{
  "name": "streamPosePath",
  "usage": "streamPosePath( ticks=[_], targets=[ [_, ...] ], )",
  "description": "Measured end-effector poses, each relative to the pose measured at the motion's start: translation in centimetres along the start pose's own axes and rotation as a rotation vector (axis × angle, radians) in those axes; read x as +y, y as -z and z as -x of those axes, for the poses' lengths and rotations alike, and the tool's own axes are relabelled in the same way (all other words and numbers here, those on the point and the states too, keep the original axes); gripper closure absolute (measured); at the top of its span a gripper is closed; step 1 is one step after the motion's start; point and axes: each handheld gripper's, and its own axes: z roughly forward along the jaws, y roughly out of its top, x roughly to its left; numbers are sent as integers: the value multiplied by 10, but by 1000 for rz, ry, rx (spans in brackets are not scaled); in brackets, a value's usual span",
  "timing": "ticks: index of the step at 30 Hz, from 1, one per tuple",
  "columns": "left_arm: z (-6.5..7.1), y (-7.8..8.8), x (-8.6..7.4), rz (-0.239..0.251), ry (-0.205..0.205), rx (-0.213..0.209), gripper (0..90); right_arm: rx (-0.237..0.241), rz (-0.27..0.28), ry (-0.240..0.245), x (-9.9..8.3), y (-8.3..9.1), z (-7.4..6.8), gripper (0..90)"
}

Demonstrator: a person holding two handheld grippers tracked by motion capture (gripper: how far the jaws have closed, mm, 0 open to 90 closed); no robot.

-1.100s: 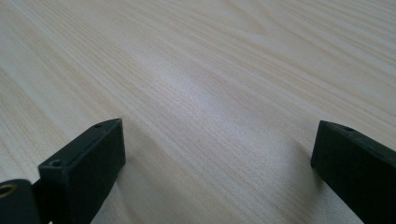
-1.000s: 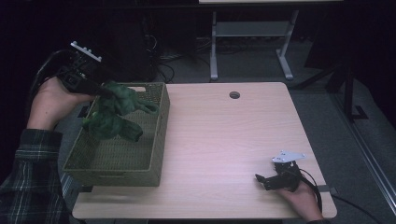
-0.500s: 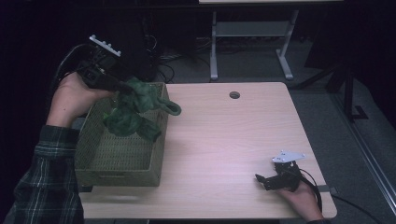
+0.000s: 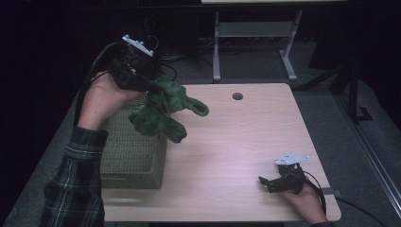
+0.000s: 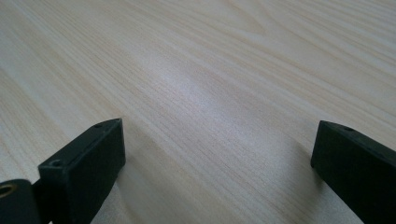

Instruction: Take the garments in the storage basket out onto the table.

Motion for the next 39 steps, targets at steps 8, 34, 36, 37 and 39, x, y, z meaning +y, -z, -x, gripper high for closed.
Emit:
streamPosePath(
  ticks=[8, 34, 36, 37, 39],
  targets=[
    [24, -27, 14, 1, -21, -13, 875, 0, 1, 2, 0, 0, 0, 25],
    [84, -146, 25, -24, -40, -122, 875, -1, 0, -1, 0, 0, 0, 25],
    [87, -157, 23, -28, -40, -134, 875, -1, 0, -1, 0, 0, 0, 25],
    [89, -162, 23, -28, -39, -139, 875, 0, 1, -2, 0, 0, 0, 24],
    [92, -172, 21, -30, -29, -144, 875, 0, 0, -1, 0, 0, 0, 24]
  ],
)
